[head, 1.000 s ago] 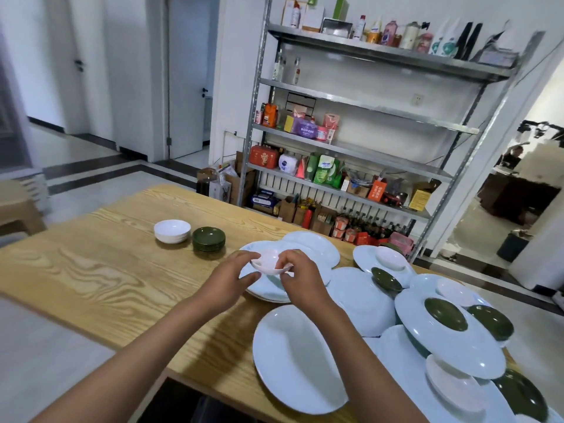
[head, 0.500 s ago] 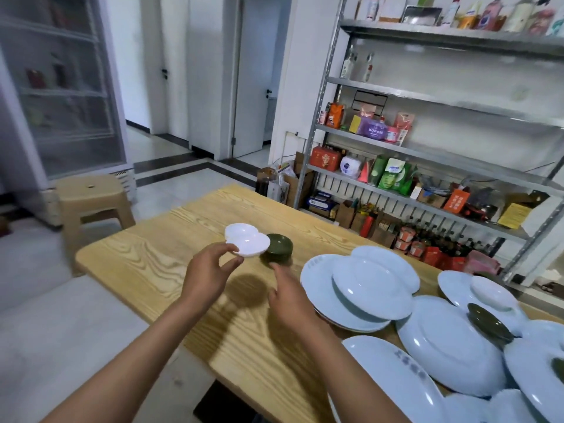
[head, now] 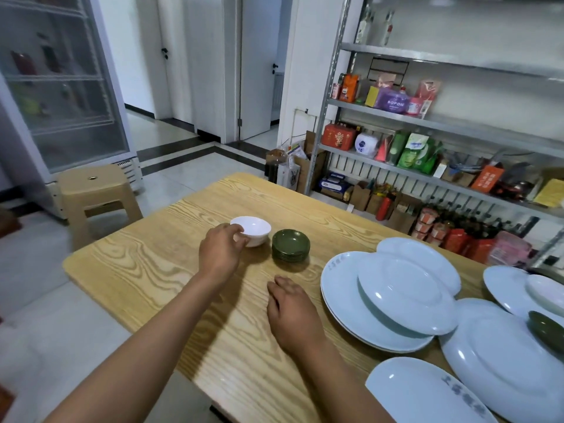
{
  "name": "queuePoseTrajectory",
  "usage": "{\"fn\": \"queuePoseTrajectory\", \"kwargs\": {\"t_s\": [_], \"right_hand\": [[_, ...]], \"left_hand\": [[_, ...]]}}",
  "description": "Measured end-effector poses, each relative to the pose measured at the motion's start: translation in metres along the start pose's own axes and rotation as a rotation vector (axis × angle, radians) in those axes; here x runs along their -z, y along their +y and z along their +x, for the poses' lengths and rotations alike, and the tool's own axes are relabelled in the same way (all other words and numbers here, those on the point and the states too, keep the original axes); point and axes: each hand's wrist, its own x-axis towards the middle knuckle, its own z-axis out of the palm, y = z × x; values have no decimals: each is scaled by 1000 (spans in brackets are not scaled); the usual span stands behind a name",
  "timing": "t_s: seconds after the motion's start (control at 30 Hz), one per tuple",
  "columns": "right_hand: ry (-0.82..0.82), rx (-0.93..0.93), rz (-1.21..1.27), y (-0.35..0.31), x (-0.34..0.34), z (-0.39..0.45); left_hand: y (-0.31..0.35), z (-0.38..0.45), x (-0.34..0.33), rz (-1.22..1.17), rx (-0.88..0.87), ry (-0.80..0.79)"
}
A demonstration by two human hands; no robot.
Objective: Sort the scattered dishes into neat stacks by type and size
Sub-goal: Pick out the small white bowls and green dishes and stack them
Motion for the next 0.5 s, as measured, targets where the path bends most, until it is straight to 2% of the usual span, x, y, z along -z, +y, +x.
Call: {"fn": "queuePoseTrajectory", "kwargs": {"t_s": [0.17,0.3,0.5], "right_hand": [[23,-2,7,1,-1,2],[15,-8,17,0,1,0],[-56,-21,-6,-9,10,-3]], "left_hand": [[-3,6,-8,-13,47,-56],[-6,-1,-6,84,15,-121],[16,-40,12,204,-156,-191]]}}
